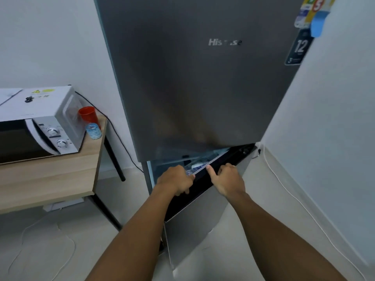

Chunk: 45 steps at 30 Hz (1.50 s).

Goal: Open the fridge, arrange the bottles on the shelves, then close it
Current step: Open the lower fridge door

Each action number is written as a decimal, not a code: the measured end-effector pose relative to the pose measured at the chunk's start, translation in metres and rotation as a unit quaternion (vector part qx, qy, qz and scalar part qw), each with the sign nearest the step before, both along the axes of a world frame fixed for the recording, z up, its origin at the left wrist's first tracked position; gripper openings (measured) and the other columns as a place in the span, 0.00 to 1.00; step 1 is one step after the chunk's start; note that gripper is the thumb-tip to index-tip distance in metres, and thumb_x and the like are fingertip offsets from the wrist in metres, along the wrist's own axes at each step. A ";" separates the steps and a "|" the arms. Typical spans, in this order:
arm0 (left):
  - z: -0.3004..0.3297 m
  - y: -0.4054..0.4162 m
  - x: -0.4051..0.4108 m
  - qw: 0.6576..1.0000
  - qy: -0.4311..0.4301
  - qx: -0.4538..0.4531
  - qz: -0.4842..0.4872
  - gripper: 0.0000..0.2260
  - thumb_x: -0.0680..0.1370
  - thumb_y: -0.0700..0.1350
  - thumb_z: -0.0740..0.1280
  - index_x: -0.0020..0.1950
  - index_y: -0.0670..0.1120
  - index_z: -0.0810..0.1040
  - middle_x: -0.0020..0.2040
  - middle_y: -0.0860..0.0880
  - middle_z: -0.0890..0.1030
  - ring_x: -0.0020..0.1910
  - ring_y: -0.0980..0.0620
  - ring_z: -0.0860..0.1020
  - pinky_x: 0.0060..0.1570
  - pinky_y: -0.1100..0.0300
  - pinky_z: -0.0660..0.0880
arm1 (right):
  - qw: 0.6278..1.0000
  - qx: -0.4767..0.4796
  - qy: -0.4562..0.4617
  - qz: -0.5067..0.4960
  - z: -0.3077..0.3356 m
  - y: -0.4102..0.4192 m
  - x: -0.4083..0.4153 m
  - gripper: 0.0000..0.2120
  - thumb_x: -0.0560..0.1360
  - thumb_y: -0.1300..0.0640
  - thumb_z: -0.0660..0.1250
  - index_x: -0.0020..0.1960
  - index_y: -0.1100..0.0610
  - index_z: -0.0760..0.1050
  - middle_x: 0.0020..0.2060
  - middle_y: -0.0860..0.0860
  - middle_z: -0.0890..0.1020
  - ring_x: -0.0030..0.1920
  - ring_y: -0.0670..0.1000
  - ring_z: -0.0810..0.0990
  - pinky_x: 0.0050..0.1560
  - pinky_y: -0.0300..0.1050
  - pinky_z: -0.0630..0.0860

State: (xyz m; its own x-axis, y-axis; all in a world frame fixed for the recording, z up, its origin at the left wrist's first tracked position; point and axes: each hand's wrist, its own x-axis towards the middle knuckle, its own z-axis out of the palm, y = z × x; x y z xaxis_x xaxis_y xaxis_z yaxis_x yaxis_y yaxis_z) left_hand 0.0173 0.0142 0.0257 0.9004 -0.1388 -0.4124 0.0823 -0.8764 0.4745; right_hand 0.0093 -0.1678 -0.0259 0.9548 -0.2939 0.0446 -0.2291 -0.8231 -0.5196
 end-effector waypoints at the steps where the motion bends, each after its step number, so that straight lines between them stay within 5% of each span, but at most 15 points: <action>1: -0.002 -0.002 0.002 1.000 -0.023 0.005 -0.005 0.21 0.79 0.58 0.60 0.38 0.44 0.81 0.29 0.50 0.82 0.28 0.51 0.82 0.42 0.57 0.79 | 1.000 0.004 0.009 -0.005 0.003 0.000 -0.007 0.29 0.73 0.30 0.58 0.35 0.57 0.72 0.44 0.53 0.78 0.48 0.56 0.78 0.46 0.50 0.75; 4: -0.013 -0.006 0.006 0.995 -0.084 0.027 -0.055 0.16 0.77 0.58 0.61 0.41 0.48 0.78 0.44 0.46 0.83 0.43 0.46 0.82 0.50 0.50 0.78 | 0.998 0.011 0.063 -0.027 0.013 0.001 -0.025 0.35 0.65 0.22 0.58 0.42 0.54 0.75 0.46 0.50 0.76 0.48 0.54 0.78 0.45 0.49 0.74; 7: -0.024 -0.021 0.005 0.979 -0.128 0.042 -0.151 0.12 0.79 0.52 0.61 0.59 0.50 0.76 0.60 0.47 0.78 0.57 0.45 0.77 0.53 0.51 0.73 | 0.992 0.041 0.111 -0.043 0.018 -0.004 -0.043 0.40 0.60 0.22 0.62 0.55 0.53 0.75 0.52 0.48 0.74 0.52 0.52 0.78 0.47 0.49 0.74; 10: -0.036 -0.049 0.005 0.944 -0.181 0.037 -0.272 0.21 0.79 0.45 0.62 0.72 0.49 0.65 0.69 0.49 0.68 0.66 0.44 0.70 0.59 0.47 0.71 | 0.988 0.096 0.096 -0.067 0.017 -0.014 -0.061 0.35 0.64 0.32 0.68 0.62 0.53 0.71 0.57 0.47 0.71 0.56 0.52 0.77 0.55 0.51 0.76; 14: -0.036 -0.099 -0.001 0.883 -0.242 0.021 -0.401 0.33 0.75 0.39 0.64 0.78 0.50 0.57 0.78 0.51 0.58 0.76 0.48 0.58 0.68 0.46 0.65 | 0.984 0.115 0.085 -0.109 0.017 -0.035 -0.087 0.32 0.64 0.36 0.67 0.61 0.53 0.68 0.58 0.47 0.69 0.51 0.52 0.79 0.52 0.53 0.78; 18: -0.034 -0.142 -0.011 0.852 -0.232 0.033 -0.469 0.32 0.75 0.38 0.62 0.78 0.52 0.58 0.81 0.51 0.51 0.80 0.48 0.48 0.72 0.45 0.61 | 0.971 0.091 0.139 -0.172 0.020 -0.068 -0.113 0.30 0.63 0.31 0.64 0.54 0.52 0.73 0.51 0.49 0.78 0.48 0.53 0.80 0.48 0.50 0.77; 24: -0.044 -0.190 -0.018 0.834 -0.252 0.044 -0.489 0.32 0.79 0.47 0.63 0.80 0.53 0.52 0.81 0.52 0.50 0.80 0.45 0.46 0.75 0.46 0.56 | 0.956 0.048 0.180 -0.225 0.020 -0.119 -0.136 0.30 0.70 0.31 0.60 0.62 0.51 0.74 0.55 0.52 0.81 0.53 0.56 0.80 0.50 0.49 0.76; 29: -0.038 -0.230 -0.019 0.831 -0.248 0.068 -0.493 0.34 0.80 0.49 0.62 0.80 0.53 0.46 0.81 0.52 0.47 0.79 0.44 0.43 0.77 0.46 0.48 | 0.947 0.012 0.182 -0.263 0.014 -0.166 -0.144 0.33 0.75 0.31 0.57 0.71 0.53 0.68 0.65 0.54 0.77 0.63 0.58 0.76 0.58 0.53 0.72; 35: -0.043 -0.280 -0.010 0.834 -0.243 0.073 -0.490 0.37 0.79 0.48 0.63 0.80 0.52 0.42 0.81 0.50 0.46 0.79 0.42 0.42 0.76 0.44 0.45 | 0.939 -0.123 0.147 -0.286 0.004 -0.218 -0.147 0.32 0.77 0.31 0.48 0.67 0.53 0.71 0.65 0.54 0.77 0.67 0.59 0.71 0.72 0.62 0.56; 40: -0.051 -0.304 0.000 0.843 -0.232 0.061 -0.481 0.40 0.78 0.48 0.64 0.80 0.52 0.40 0.81 0.50 0.42 0.79 0.42 0.40 0.76 0.44 0.46 | 0.941 -0.164 0.114 -0.272 -0.002 -0.255 -0.139 0.29 0.78 0.34 0.50 0.64 0.56 0.72 0.62 0.55 0.78 0.62 0.59 0.73 0.68 0.56 0.63; 45: -0.057 -0.316 0.009 0.852 -0.211 0.044 -0.477 0.41 0.77 0.48 0.65 0.80 0.52 0.38 0.81 0.51 0.39 0.79 0.43 0.38 0.76 0.44 0.44 | 0.946 -0.133 0.111 -0.274 -0.004 -0.273 -0.131 0.32 0.80 0.37 0.49 0.77 0.56 0.58 0.77 0.57 0.61 0.78 0.61 0.53 0.77 0.57 0.48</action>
